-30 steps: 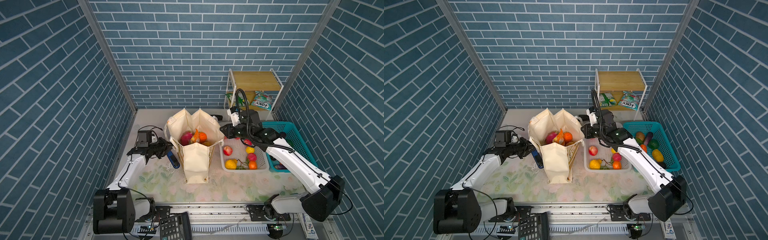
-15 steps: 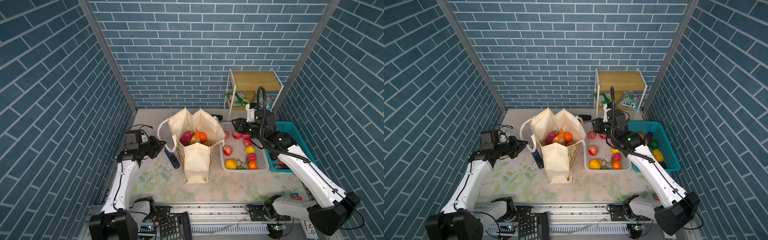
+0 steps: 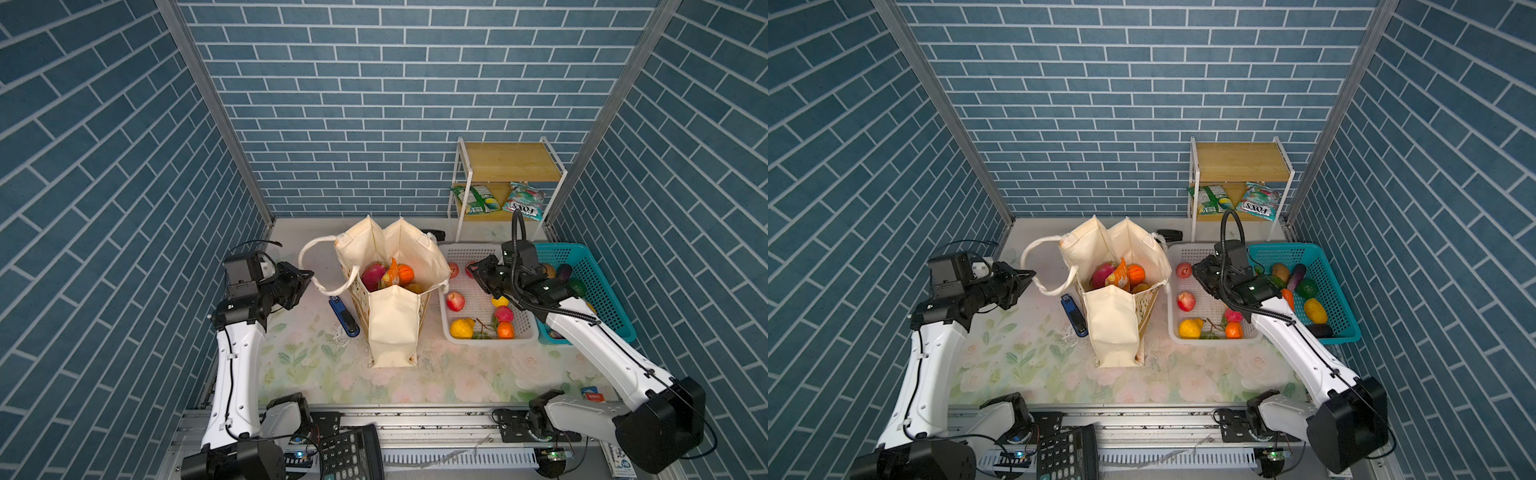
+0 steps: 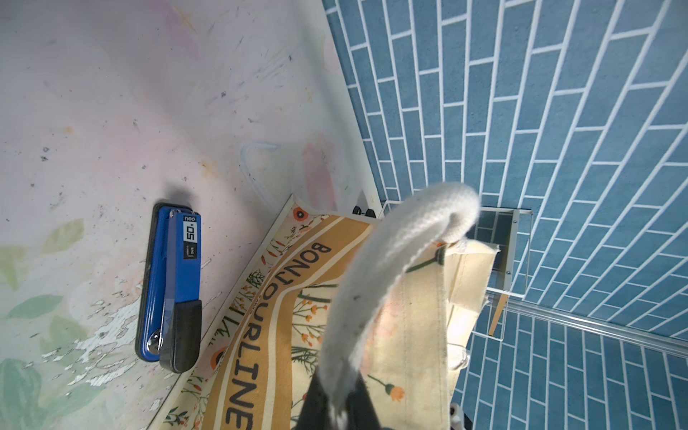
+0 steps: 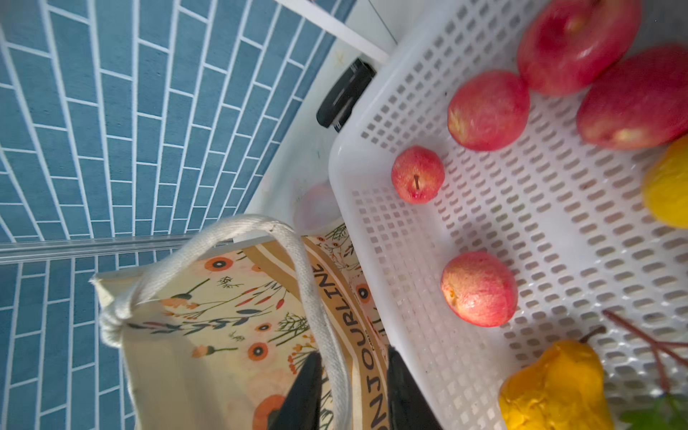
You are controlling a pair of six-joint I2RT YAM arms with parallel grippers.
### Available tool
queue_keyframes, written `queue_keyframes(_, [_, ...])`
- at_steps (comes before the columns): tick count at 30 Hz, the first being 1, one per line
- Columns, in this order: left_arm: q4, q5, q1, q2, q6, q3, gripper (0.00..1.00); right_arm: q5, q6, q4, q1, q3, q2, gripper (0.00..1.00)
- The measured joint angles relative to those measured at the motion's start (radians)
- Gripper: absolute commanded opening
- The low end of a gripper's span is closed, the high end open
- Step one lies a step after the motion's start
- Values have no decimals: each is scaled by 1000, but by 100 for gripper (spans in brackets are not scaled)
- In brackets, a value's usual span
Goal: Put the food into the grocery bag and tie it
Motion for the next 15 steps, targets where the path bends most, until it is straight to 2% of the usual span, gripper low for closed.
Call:
queue_keyframes(10, [-18,-4,19,54,-6,95,0,-151,158,143,2,-42,129,45])
queue_keyframes(15, [-21,0,23,89,-8,109,0,-214,187,216,16,-42,210,47])
